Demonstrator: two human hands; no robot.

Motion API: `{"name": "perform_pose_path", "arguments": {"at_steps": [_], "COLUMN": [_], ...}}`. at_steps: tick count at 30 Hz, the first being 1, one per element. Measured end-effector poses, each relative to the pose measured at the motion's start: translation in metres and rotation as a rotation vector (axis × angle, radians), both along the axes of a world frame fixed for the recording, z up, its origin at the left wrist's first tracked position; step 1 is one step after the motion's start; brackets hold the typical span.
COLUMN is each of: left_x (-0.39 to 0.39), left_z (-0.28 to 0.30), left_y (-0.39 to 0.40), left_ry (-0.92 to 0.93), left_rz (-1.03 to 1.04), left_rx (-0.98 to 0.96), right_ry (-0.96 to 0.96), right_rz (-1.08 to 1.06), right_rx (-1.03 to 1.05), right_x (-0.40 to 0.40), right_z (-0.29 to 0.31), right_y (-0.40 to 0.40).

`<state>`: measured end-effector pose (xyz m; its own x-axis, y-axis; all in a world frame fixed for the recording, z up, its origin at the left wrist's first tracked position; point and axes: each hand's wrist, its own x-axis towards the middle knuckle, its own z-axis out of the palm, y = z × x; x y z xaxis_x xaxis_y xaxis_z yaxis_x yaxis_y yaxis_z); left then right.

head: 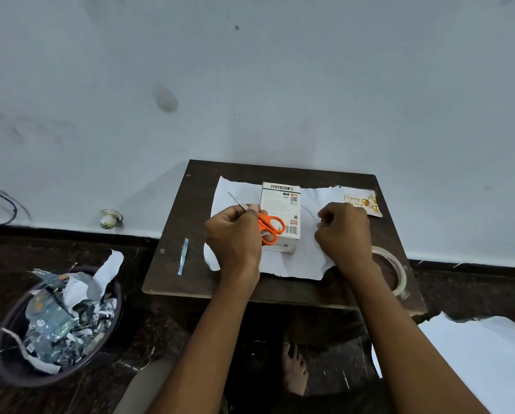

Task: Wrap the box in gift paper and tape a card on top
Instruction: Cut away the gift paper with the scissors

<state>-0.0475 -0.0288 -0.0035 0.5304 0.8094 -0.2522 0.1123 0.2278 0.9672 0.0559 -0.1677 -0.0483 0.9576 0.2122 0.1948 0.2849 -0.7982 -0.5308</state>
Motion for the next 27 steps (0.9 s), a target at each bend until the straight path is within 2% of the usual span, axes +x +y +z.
{"name": "perform_pose_path", "arguments": {"at_steps": [11,17,22,27], "left_x": [-0.002,-0.009,-0.023,-0.054], "left_z": [0.001,0.005,0.009,0.011], "left_y": [0.003,0.014,0.058,0.109], "left_ry": [0.010,0.011,0.005,0.001], "left_rz": [-0.001,-0.007,0.102,0.190], "left_rx": [0.004,-0.055,-0.157,-0.175], "right_ry": [-0.052,-0.063,-0.082,-0.014], "right_rz": [-0.042,-0.093,0.089,0.251], "right_rx": [0.039,0.325,0.559,0.524], "right_x": [0.005,-0.002,-0.042,-0.081], "right_z": [-0.008,0.022,0.053,0.052], "right_y": [0.004,0.012,0.041,0.087]}}
